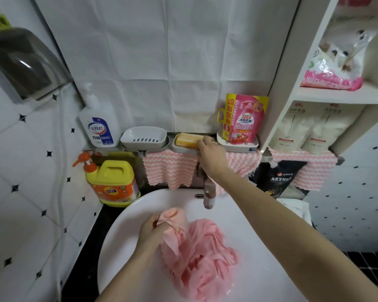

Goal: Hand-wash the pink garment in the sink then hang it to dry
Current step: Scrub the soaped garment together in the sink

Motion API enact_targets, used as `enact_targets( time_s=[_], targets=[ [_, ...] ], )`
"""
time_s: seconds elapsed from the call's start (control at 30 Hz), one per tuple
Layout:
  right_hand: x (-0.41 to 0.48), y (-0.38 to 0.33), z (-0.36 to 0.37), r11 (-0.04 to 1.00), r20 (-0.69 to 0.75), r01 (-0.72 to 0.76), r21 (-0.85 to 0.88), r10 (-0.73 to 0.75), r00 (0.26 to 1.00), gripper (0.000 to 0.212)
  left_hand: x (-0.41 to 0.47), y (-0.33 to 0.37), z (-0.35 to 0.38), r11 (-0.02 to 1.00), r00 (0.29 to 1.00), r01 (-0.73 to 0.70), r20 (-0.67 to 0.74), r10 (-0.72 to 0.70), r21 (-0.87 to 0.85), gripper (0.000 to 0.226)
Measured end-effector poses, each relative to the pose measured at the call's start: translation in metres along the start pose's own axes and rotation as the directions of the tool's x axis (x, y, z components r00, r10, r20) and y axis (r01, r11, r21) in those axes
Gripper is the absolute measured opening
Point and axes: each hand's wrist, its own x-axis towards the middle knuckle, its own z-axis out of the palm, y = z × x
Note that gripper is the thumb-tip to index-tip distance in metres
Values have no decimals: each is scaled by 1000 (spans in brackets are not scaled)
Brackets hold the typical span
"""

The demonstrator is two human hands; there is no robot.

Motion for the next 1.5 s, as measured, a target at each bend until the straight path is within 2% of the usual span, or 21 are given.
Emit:
enact_targets(
  time_s=[0.13,0.2,0.27,0.33,0.43,0.53,0.63,0.73,0.8,0.83,0.9,0.97,1.0,1.07,1.1,1.13,1.17,1.23,1.3,1.37,1.5],
  targets=[
    [-26,-6,-20,999,-83,33,-35,-36,996,44,-2,-6,8,1000,999,9,38,-9,-6,10],
    [-54,-6,-30,1000,-104,12,-17,-14,994,49,-6,-8,16,1000,998,11,55,-10,-17,17],
    [-90,-1,-38,999,-133,-10,34,15,991,38,-9,-11,29,999,996,22,85,-20,-25,17],
    [-133,11,-41,993,-150,-91,75,101,983,22,-12,-12,45,998,988,69,136,-68,-2,14],
    [-197,40,-43,969,-101,-238,61,243,965,31,-17,-13,68,984,955,157,265,-131,-79,9],
    [-249,84,-44,931,-31,-361,-49,360,932,37,-24,-17,89,996,942,86,328,-71,-32,13],
    [-286,132,-38,871,20,-471,-138,478,878,36,-33,-17,112,990,918,122,387,-86,-70,23],
    [-305,172,-20,803,49,-578,-148,589,807,29,-41,-18,127,975,881,197,454,-132,-100,32],
    [-309,192,-4,761,72,-637,-124,647,759,30,-47,-21,131,984,864,169,489,-122,-51,19],
    [-310,200,4,739,100,-662,-127,673,733,28,-50,-22,132,987,856,156,504,-119,-32,21],
    [-308,211,20,690,222,-709,-146,721,657,13,-52,-25,132,990,877,141,463,-126,3,31],
    [-304,219,29,682,345,-711,-172,718,605,5,-53,-31,129,993,913,114,392,-110,15,22],
    [-302,221,31,686,395,-709,-162,704,591,9,-54,-32,127,993,921,116,374,-113,14,12],
    [-298,225,25,646,374,-757,-95,728,575,21,-50,-39,120,994,919,107,380,-103,10,52],
    [-296,229,22,602,305,-798,-29,765,567,22,-50,-40,118,995,926,97,365,-94,9,67],
    [-295,234,19,563,255,-826,3,798,545,22,-51,-39,116,995,930,98,355,-97,15,73],
    [-293,240,20,538,264,-843,-17,815,516,28,-51,-40,115,996,935,88,342,-92,28,72],
    [-287,250,24,525,417,-834,-172,806,421,53,-51,-40,116,997,940,70,333,-72,20,73],
    [-279,254,28,488,507,-844,-223,798,327,69,-52,-40,118,999,947,46,317,-49,16,77],
    [-271,254,29,457,518,-864,-212,802,298,76,-55,-37,118,999,952,44,302,-44,7,76],
    [-262,250,32,418,491,-859,-297,838,238,83,-58,-38,111,999,955,46,292,-45,4,69]
  ],
)
